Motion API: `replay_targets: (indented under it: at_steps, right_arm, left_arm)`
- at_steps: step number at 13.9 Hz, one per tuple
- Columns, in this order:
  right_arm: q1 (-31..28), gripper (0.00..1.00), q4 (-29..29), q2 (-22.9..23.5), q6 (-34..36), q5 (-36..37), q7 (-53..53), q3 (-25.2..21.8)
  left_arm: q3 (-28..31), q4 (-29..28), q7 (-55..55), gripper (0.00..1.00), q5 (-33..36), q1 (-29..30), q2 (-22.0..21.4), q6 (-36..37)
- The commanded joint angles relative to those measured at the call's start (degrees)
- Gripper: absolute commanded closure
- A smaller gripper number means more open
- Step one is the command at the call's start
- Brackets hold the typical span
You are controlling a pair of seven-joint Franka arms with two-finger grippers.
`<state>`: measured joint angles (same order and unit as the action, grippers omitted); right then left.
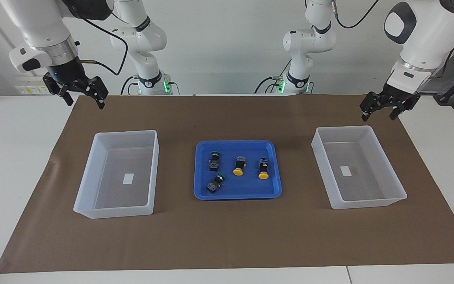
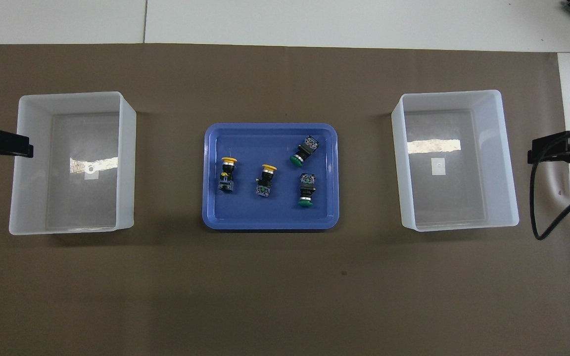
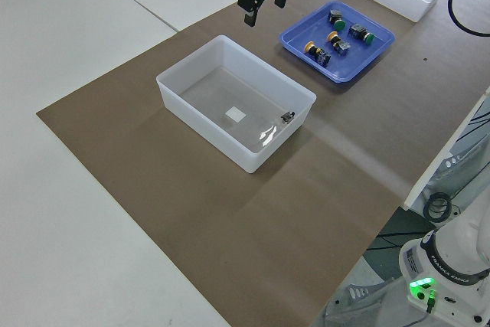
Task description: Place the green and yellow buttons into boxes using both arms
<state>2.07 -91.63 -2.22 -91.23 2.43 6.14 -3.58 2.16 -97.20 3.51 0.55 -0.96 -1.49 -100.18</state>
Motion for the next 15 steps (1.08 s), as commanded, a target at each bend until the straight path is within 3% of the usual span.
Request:
replay_targets:
  at_steps: [1,5,7,10,15]
  right_arm:
    - [-0.4,0.00,-2.1,-1.8,-0.3,-1.3,-0.5,0.2]
    - [0.0,0.00,-4.7,-3.1,-1.1,-1.3,-0.3,0.3]
    - [2.2,0.00,-4.3,-2.4,-4.8,-1.2,0.8,0.3]
    - [7.5,0.00,-5.7,0.5,-10.3,-0.7,8.3,0.3]
    - [19.9,0.00,-6.7,10.9,-21.7,-1.1,26.8,0.4]
  left_arm:
    - [-0.4,-0.7,-0.3,0.00,-0.9,0.7,-0.7,0.2]
    - [-0.4,-0.8,-0.2,0.00,-0.8,1.0,-0.8,0.0]
    - [-0.4,-0.9,-0.4,0.00,-0.8,0.5,-0.8,-0.7]
    - [-0.9,-2.1,-0.4,0.00,-0.8,0.0,-0.8,-3.9]
    - [-1.0,-8.0,-2.1,0.00,-0.9,-6.9,-0.3,-11.2]
